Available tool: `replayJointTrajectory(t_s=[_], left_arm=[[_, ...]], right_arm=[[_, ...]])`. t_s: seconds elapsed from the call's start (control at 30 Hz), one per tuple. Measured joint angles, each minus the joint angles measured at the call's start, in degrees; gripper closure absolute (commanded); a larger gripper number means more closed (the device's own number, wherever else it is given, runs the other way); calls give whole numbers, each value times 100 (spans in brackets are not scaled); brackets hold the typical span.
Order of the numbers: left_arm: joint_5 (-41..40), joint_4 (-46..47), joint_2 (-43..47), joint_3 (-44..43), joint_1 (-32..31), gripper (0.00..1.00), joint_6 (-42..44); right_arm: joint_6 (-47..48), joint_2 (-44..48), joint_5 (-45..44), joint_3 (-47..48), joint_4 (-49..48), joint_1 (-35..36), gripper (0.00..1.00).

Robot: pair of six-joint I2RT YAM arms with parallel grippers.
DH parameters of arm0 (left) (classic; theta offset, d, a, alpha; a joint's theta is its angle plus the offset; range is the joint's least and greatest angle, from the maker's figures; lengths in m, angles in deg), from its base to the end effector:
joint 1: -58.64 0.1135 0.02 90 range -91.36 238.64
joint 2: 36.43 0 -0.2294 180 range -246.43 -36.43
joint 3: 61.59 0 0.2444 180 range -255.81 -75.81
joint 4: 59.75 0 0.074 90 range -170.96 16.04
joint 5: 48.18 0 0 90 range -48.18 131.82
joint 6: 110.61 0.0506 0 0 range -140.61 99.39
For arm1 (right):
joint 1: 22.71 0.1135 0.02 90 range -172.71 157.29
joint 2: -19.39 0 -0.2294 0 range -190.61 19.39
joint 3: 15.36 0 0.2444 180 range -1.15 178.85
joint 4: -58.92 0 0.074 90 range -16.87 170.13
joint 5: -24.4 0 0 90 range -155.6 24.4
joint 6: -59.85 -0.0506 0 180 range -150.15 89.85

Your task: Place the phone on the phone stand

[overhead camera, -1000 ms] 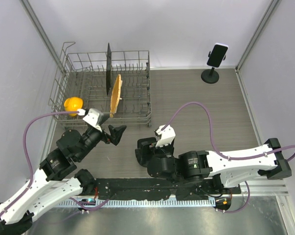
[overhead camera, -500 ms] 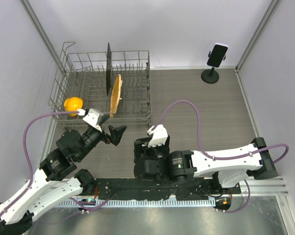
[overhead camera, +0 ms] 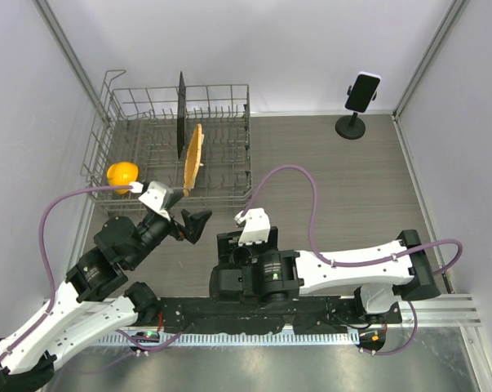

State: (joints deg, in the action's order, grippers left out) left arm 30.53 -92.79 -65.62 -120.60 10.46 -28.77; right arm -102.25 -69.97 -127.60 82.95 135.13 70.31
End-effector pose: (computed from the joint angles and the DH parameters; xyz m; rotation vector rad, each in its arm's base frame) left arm 0.1109 -0.1091 0.3400 0.4202 1.6050 -0.5933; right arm 0.0290 0.2986 0.2908 -0.1262 2.0232 0.2447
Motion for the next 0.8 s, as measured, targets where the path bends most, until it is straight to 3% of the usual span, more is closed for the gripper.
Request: replayJointTrajectory(t_s=[0.23,0.43,0.53,0.8], left_arm=[[39,-4,0,0,0,8,-15],[57,-9,37,0,0,8,-17],[81,-7,50,0,0,8,-17],[127,-13,57,0,0,8,-17]], right_arm=[[-448,-326,-55,367,599,-17,14],[-542,-369,-122,378,708,-50,25],[-581,-393,-181,378,741,-52,36],[-487,-444,-302,369,708,-50,84]])
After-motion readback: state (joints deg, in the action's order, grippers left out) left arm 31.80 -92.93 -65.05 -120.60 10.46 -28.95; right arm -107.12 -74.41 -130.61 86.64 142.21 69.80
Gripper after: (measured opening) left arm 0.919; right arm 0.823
